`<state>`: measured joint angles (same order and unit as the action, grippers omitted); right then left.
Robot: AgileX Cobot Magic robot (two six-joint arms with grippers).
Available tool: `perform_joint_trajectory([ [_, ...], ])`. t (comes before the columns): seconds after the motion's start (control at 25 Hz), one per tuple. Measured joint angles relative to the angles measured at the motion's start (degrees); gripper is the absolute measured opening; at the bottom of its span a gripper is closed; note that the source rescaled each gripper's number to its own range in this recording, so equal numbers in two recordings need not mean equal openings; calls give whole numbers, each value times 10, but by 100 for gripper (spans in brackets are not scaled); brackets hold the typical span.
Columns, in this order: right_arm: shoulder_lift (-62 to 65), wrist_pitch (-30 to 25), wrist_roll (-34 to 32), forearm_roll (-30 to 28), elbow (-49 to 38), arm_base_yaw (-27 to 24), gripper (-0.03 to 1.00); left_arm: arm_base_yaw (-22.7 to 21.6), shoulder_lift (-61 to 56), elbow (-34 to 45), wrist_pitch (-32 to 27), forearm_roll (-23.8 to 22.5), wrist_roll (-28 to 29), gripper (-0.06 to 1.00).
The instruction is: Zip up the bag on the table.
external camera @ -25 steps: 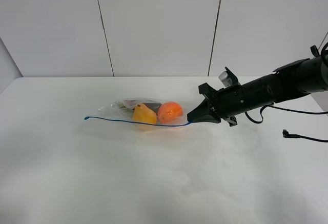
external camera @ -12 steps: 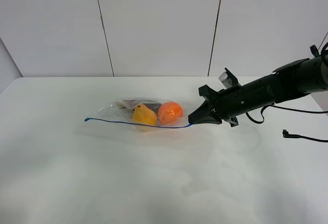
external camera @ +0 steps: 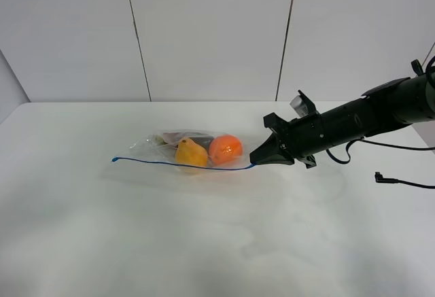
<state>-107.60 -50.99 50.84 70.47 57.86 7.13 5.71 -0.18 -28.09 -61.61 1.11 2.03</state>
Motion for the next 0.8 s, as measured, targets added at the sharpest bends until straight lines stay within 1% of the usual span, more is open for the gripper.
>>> perform_joint_trajectory([
  [0.04,0,0,0,0,0,0,6,0,0,0,0,0,0,89],
  [0.12,0,0,0,0,0,0,19,0,0,0,0,0,0,89],
  [0.16,0,0,0,0,0,0,30,0,0,0,0,0,0,89],
  [0.28,0,-1,0,0,0,0,72,0,0,0,0,0,0,89],
  [0.32,0,-1,0,0,0,0,83,0,0,0,0,0,0,89],
  [0.36,0,-2,0,0,0,0,90,0,0,0,0,0,0,89],
  [0.48,1,-5,0,-1,0,0,98,0,0,0,0,0,0,89],
  [0.6,6,-2,0,-18,0,0,100,0,0,0,0,0,0,89],
  [0.68,20,8,-9,-47,0,-6,99,0,0,0,1,0,0,89],
  [0.8,58,38,-51,-112,0,-28,96,0,0,0,1,0,0,89],
])
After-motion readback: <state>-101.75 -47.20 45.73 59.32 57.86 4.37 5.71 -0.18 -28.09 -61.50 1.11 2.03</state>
